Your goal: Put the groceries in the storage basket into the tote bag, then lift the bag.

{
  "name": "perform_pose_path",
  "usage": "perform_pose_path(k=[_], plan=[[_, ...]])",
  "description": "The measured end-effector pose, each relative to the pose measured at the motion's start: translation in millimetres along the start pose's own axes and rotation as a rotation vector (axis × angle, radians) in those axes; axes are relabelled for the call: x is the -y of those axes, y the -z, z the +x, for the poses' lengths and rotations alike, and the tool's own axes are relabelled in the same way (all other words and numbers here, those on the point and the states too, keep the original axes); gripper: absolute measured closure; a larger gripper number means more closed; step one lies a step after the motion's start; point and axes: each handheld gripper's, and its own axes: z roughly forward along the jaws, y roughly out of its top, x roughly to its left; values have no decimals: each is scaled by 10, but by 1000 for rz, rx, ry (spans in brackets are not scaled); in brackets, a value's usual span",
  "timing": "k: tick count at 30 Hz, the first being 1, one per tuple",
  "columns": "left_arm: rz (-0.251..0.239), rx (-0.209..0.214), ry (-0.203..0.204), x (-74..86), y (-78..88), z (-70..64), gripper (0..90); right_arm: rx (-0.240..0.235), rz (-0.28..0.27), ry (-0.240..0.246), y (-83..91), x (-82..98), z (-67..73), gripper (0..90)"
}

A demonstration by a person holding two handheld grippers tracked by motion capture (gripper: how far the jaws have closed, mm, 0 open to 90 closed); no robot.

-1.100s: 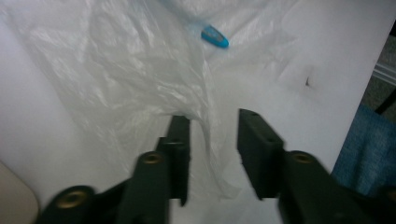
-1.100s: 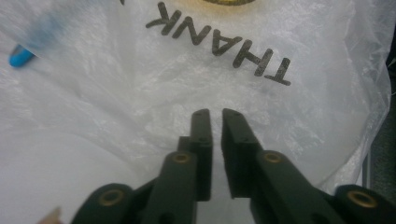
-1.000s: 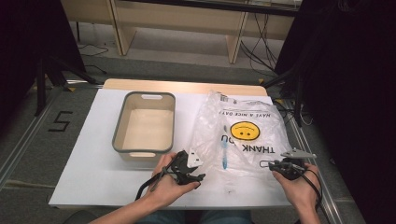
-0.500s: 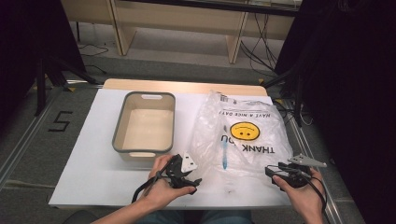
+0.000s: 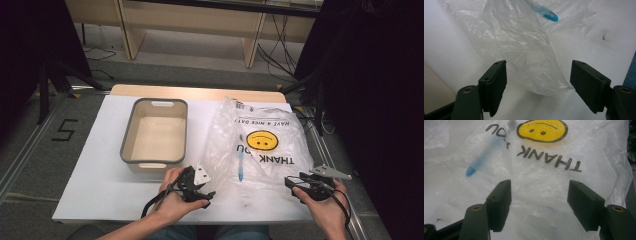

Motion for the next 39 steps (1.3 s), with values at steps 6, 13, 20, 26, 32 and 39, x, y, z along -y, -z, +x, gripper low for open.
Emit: perform_pose_path(k=[6, 13, 20, 26, 32, 39], plan=[[0, -22, 8, 0, 7, 5, 309, 3, -7, -4, 18, -11, 1, 365], [21, -36, 29, 28, -10, 4, 312, 1, 3, -4, 18, -16, -6, 362], [44, -57, 65, 29, -26, 4, 322, -11, 6, 6, -19, -21, 12, 362], [73, -48, 66, 61, -98, -26, 339, -14, 1, 5, 19, -43, -7, 351], [92, -21, 88, 58, -168, -12, 347, 6, 62, 7, 101, -30, -50, 317], [119, -8, 83, 76, -258, -19, 391, -9, 174, 41, 190, 42, -65, 288]])
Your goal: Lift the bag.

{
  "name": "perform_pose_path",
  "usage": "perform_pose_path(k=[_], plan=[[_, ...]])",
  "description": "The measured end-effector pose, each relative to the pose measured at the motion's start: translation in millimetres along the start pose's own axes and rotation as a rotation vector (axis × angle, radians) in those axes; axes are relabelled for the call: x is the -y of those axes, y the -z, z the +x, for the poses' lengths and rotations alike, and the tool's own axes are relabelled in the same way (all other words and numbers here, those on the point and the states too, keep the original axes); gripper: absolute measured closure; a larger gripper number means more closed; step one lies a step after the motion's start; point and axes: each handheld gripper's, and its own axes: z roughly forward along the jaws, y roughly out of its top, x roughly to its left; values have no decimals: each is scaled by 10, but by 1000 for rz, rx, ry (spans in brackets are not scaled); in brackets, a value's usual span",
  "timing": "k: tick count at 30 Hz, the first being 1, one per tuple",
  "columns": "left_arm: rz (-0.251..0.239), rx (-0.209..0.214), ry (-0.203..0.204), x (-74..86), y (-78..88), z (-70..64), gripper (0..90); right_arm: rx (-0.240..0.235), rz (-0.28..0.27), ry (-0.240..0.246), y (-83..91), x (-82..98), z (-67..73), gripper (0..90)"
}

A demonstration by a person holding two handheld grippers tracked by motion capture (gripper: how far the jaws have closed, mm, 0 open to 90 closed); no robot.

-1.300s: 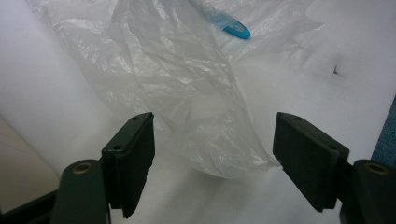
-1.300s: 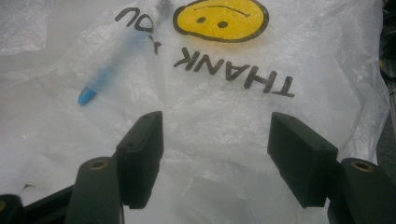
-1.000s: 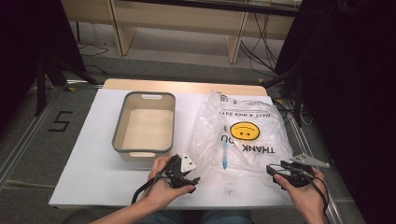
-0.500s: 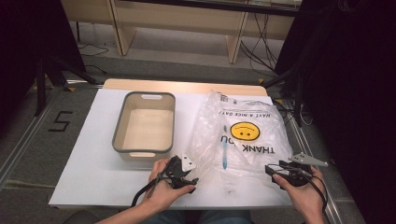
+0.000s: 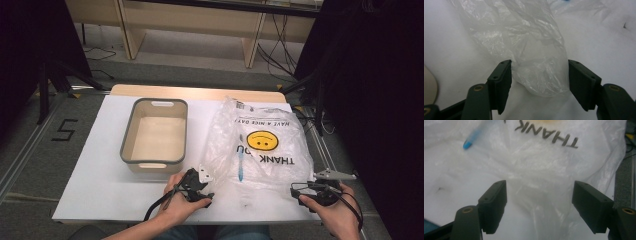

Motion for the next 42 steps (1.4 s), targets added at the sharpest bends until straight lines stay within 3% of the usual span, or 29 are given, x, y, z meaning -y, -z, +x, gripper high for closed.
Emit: perform_pose_path(k=[5, 8, 17, 24, 34, 42], plan=[[24, 25, -6, 6, -62, 10, 446, -17, 102, 46, -20, 88, 56, 284], [25, 32, 0, -2, -61, 18, 466, -2, 149, 60, -55, 136, 61, 301], [37, 45, -12, -37, -64, 21, 630, 11, 231, 97, -147, 184, 56, 493], [49, 55, -45, -60, -70, -19, 749, 9, 236, 95, -193, 204, 11, 676], [50, 80, -49, -67, -78, -17, 838, -28, 234, 67, -238, 204, -7, 869], [36, 103, -75, -61, -75, -8, 886, -27, 213, 49, -242, 198, -11, 898]])
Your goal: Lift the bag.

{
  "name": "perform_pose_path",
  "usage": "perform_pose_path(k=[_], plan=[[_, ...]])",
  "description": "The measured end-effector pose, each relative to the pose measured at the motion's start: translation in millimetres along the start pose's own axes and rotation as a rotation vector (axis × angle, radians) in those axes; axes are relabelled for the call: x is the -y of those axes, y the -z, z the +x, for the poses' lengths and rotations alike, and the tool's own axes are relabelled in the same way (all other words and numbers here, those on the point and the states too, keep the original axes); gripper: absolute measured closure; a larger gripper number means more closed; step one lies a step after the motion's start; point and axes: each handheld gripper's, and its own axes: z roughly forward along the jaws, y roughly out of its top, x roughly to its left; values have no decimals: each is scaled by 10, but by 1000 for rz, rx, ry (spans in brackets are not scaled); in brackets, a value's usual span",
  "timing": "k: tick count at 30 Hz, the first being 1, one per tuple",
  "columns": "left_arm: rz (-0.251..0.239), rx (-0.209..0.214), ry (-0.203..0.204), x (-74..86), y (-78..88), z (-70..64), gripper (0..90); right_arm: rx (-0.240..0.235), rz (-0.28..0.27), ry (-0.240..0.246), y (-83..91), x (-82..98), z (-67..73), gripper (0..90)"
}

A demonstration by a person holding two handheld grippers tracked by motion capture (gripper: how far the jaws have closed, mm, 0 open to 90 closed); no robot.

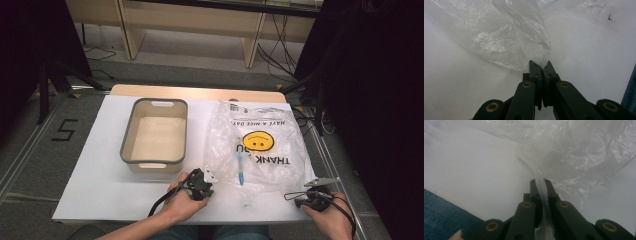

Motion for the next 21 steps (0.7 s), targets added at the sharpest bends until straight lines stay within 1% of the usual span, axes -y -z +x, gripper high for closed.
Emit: perform_pose_path(k=[3, 5, 8, 11, 14, 15, 16, 21], plan=[[-11, -8, -12, 0, 20, -20, 889, 3, -19, -9, 32, -17, -4, 899], [-26, -8, -32, -15, 61, -37, 890, 8, -39, -11, 56, -26, -8, 899], [-71, -18, -41, -42, 138, -50, 891, 24, -72, -20, 101, -35, -17, 899], [-113, -31, -51, -68, 214, -33, 891, 41, -107, -29, 154, -42, -34, 900], [-153, -42, -56, -96, 287, -15, 892, 60, -130, -33, 192, -51, -41, 900], [-170, -44, -52, -105, 310, -11, 892, 64, -142, -34, 199, -55, -42, 900], [-179, -49, -57, -116, 338, 0, 891, 69, -149, -35, 209, -59, -44, 900], [-244, -73, -47, -161, 454, 57, 892, 87, -188, -47, 258, -82, -61, 900]])
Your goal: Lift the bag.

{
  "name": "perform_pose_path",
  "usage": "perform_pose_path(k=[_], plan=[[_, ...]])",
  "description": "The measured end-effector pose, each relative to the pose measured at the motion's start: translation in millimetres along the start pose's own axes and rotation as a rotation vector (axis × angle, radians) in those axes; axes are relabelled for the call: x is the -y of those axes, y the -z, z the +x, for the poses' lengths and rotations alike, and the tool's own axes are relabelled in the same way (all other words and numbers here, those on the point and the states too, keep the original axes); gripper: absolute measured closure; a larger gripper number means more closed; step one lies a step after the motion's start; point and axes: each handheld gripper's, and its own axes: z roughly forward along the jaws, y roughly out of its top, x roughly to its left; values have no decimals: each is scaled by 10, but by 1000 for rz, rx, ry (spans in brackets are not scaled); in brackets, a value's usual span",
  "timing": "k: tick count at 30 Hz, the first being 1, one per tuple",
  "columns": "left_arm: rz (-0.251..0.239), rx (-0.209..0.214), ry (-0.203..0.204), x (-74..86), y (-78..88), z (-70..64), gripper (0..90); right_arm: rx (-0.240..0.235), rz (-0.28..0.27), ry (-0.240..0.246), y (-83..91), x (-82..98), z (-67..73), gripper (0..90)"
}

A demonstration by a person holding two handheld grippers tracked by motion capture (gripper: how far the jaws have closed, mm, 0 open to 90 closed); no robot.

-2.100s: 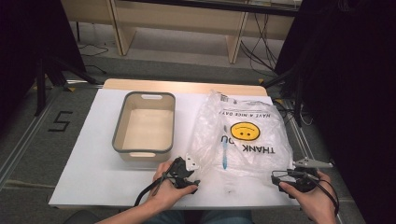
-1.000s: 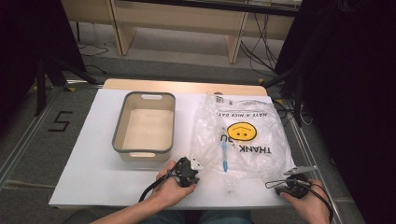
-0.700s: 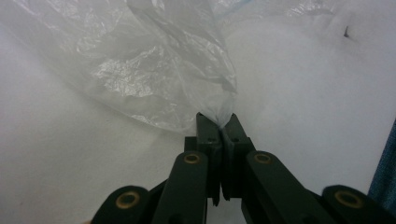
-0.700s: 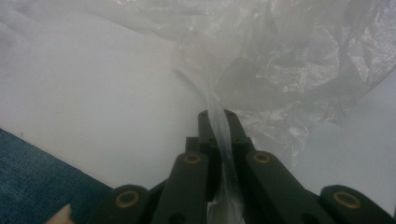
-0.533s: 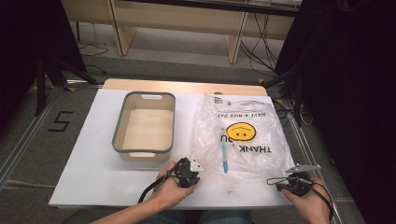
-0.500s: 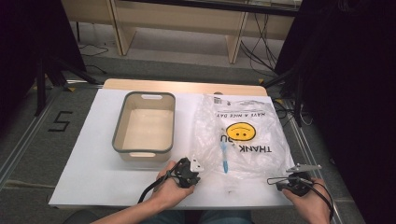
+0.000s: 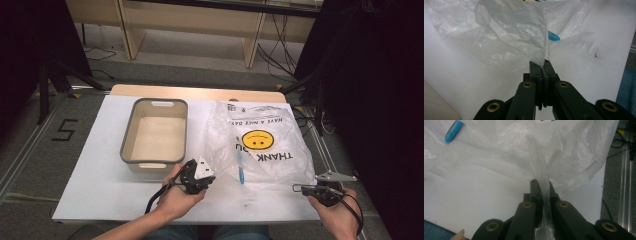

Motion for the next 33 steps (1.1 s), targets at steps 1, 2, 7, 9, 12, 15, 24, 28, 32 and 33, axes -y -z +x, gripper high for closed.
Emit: perform_pose_path(k=[1, 2, 7, 9, 12, 15, 24, 28, 32, 33], plan=[[-10, -5, 3, -12, 17, 17, 892, 7, -11, -5, 9, -4, -5, 900], [-17, -9, 5, -20, 30, 29, 892, 11, -18, -7, 17, -8, -11, 900], [-49, -30, 7, -67, 102, 93, 892, 23, -41, -21, 42, -15, -40, 900], [-57, -40, 3, -81, 121, 101, 893, 27, -48, -26, 48, -18, -46, 900], [-71, -44, 4, -97, 140, 111, 893, 32, -59, -28, 62, -26, -55, 900], [-80, -48, 2, -112, 156, 117, 893, 39, -73, -31, 78, -36, -64, 900], [-113, -53, -4, -197, 219, 121, 893, 77, -137, -48, 143, -65, -74, 900], [-128, -51, -6, -238, 250, 113, 893, 101, -176, -57, 161, -70, -81, 900], [-141, -53, -7, -271, 281, 113, 893, 120, -207, -75, 180, -74, -87, 900], [-146, -53, -6, -280, 287, 115, 893, 125, -212, -78, 187, -75, -88, 900]])
